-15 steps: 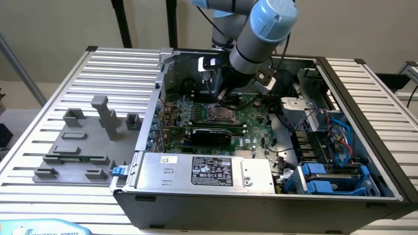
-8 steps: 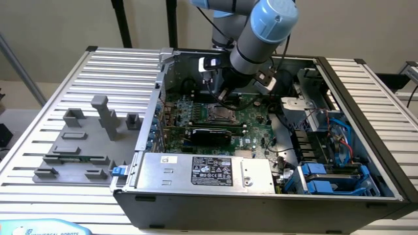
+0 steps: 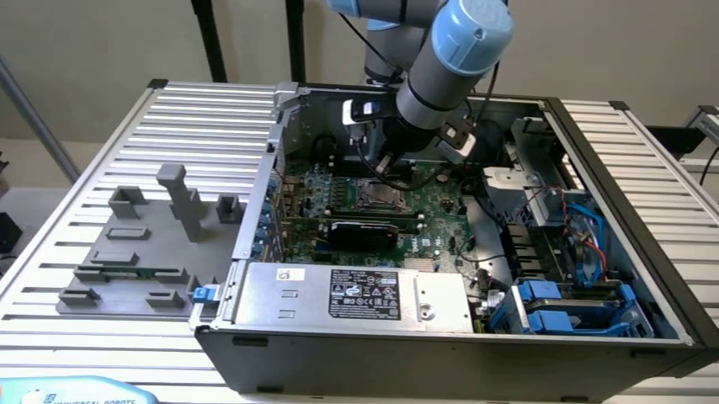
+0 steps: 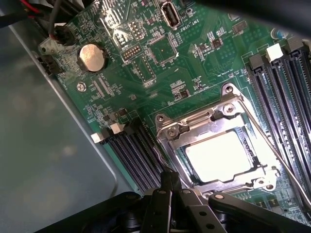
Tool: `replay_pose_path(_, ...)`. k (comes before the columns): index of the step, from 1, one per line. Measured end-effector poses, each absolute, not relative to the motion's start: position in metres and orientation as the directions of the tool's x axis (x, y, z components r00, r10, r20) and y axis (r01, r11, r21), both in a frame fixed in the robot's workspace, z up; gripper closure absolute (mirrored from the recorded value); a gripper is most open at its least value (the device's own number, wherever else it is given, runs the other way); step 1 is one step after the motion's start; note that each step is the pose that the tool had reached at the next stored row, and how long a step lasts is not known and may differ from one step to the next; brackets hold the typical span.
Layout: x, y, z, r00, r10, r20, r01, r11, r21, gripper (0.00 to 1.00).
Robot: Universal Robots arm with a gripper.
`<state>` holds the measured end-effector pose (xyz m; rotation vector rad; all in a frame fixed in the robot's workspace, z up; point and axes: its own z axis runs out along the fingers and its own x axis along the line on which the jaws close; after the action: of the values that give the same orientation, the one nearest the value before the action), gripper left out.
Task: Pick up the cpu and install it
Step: 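Install the first cpu locking lever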
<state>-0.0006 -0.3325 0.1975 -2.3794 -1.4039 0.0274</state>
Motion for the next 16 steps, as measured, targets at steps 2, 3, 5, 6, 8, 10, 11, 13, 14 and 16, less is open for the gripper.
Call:
replay_pose_path(2, -0.0006, -0.3326, 0.1971, 0.502, 0.848, 0.171, 0.841, -0.431, -0.328, 0.89)
replay_pose_path(3, -0.0005, -0.3326, 0.197, 0.502, 0.848, 0.171, 0.841, -0.431, -0.328, 0.89)
replay_pose_path(5, -0.0004, -0.3326, 0.1968, 0.502, 0.848, 0.17, 0.841, -0.432, -0.327, 0.89)
replay_pose_path(6, -0.0004, -0.3326, 0.1967, 0.502, 0.848, 0.169, 0.841, -0.432, -0.327, 0.89)
replay_pose_path(8, -0.0002, -0.3327, 0.1965, 0.502, 0.849, 0.168, 0.841, -0.432, -0.326, 0.89)
replay_pose_path(10, -0.0001, -0.3327, 0.1963, 0.502, 0.849, 0.166, 0.841, -0.433, -0.325, 0.89)
replay_pose_path(11, -0.0001, -0.3328, 0.1962, 0.502, 0.849, 0.164, 0.84, -0.434, -0.325, 0.89)
replay_pose_path(13, 0.0, -0.3328, 0.1959, 0.502, 0.85, 0.162, 0.841, -0.435, -0.323, 0.89)
replay_pose_path(14, 0.0001, -0.3328, 0.1958, 0.502, 0.85, 0.161, 0.841, -0.435, -0.323, 0.89)
replay_pose_path(16, 0.0003, -0.3328, 0.1955, 0.502, 0.85, 0.158, 0.841, -0.436, -0.322, 0.89)
